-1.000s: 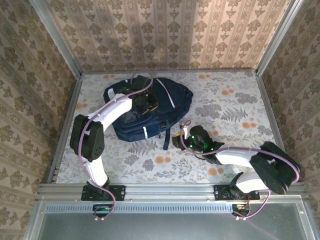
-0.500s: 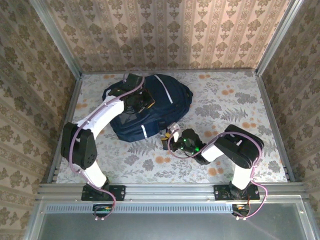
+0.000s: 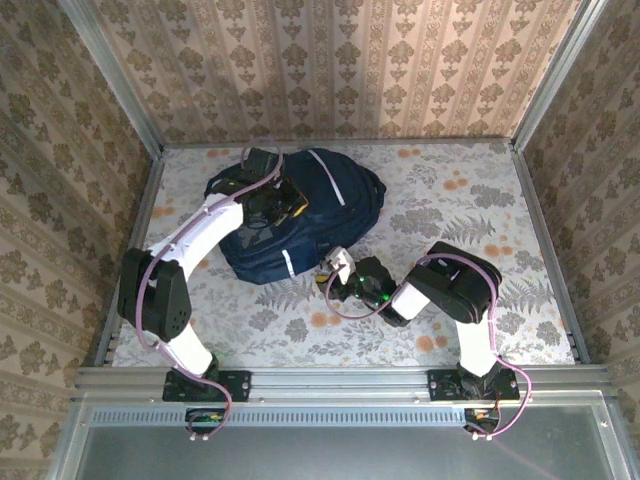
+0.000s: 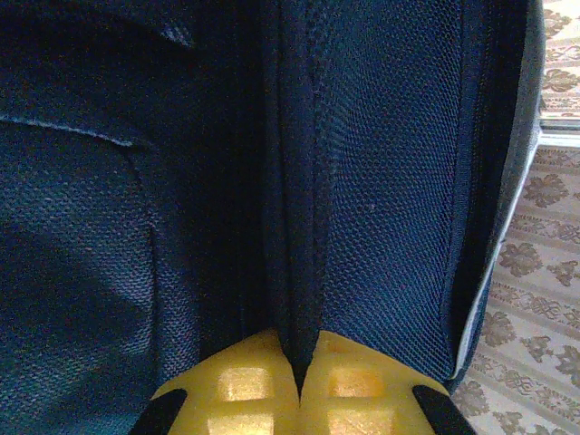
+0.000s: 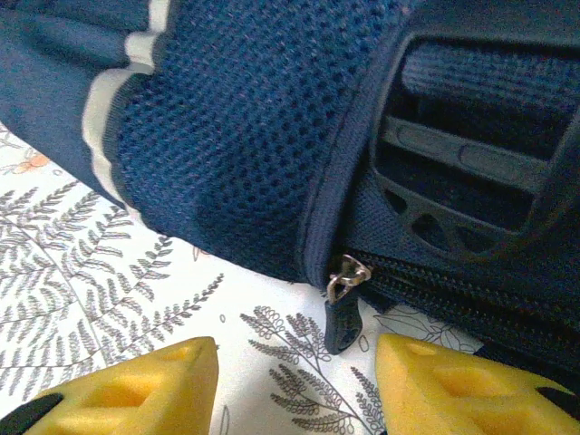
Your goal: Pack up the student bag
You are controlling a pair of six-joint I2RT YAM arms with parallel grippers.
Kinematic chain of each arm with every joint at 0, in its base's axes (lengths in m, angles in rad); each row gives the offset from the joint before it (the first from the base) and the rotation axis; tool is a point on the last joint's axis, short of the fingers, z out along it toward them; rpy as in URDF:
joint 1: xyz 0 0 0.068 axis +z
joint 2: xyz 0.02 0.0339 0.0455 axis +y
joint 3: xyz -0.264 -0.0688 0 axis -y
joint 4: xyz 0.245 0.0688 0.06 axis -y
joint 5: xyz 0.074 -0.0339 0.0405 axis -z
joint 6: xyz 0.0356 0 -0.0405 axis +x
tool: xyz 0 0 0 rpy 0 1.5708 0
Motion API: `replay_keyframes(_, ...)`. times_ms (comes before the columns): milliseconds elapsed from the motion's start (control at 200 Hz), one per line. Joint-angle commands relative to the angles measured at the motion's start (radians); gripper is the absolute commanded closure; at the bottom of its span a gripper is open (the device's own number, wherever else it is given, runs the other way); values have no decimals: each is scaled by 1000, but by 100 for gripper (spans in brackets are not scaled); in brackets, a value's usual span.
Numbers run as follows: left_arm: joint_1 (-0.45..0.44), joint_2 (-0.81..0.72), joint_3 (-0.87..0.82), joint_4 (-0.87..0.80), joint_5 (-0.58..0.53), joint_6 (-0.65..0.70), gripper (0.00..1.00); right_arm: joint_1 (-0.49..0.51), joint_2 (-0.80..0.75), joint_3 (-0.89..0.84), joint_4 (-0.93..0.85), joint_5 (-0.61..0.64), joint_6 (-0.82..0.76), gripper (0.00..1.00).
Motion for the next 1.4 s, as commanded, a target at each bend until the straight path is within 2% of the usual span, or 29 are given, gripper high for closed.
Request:
replay_keyframes(0,10,-88,11,92,31,-19,100,-2,32,30,34,42,-10,50)
replay_keyframes(400,12,-95,0,104,39,-32,100,1,82,94,23,79,38,60)
replay_keyframes(560,12,-96,-17,109,42,-32,100,-1,91,104,28,122,17,71)
replay_keyframes(735,12,-97,-35,111,42,-30,100,-4,75,101,-17,115,-27,88)
replay_keyframes(915,46,-94,-33,98,32,-1,100,-12,32,48,-34,130,-80,96)
replay_keyframes(1190,47,-83,-11,26,-11,111,100,-63,-101,6,-200,160,-113,99)
replay_keyframes(1395,31,-47,-10,13,-1,172,100,-102,-168,23,-339,169,-107,99)
